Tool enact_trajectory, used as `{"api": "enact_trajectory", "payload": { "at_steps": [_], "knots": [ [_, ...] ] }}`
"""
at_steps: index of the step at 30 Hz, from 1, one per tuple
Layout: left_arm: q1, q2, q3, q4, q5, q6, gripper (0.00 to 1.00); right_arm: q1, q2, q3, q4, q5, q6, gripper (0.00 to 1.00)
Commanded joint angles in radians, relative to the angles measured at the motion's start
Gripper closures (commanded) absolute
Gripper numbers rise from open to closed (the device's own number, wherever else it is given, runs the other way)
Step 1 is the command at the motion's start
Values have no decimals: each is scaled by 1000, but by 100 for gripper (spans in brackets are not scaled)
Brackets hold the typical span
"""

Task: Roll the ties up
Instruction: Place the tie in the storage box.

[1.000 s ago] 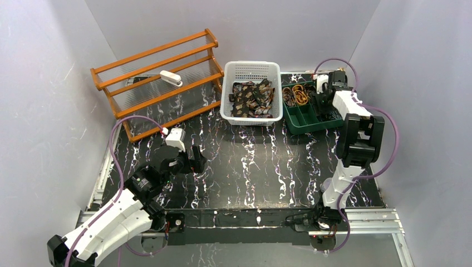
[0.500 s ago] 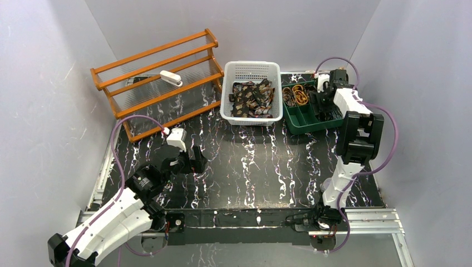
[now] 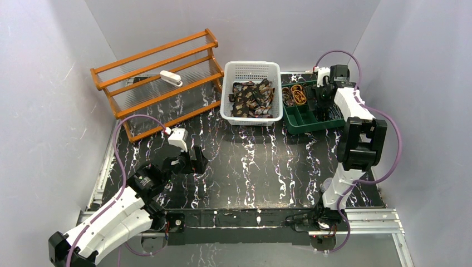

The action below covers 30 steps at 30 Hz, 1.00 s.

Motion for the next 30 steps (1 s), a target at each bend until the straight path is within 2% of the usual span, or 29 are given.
{"api": "enact_trajectory", "payload": {
  "at_steps": [1, 5, 13, 17, 26, 28, 30],
  "knots": [
    [3, -2, -5, 8, 5, 14, 2, 0, -81, -14, 27, -30, 29, 6],
    [3, -8, -7, 7, 5, 13, 2, 1, -99, -42, 75, 5, 37, 13],
    [3, -19, -10, 8, -3, 11, 2, 0, -24, -25, 80, 7, 43, 42],
    [4, -15, -10, 8, -3, 10, 2, 0, 0, -30, 92, -7, 43, 48],
    [3, -13, -10, 7, -10, 11, 2, 1, 62, 31, 61, 18, 46, 53],
    [3, -12, -10, 6, -9, 13, 2, 5, 70, 89, -5, 25, 57, 41],
    [4, -12, -7, 5, -12, 15, 2, 4, 42, 105, -25, 21, 67, 34]
  ]
}}
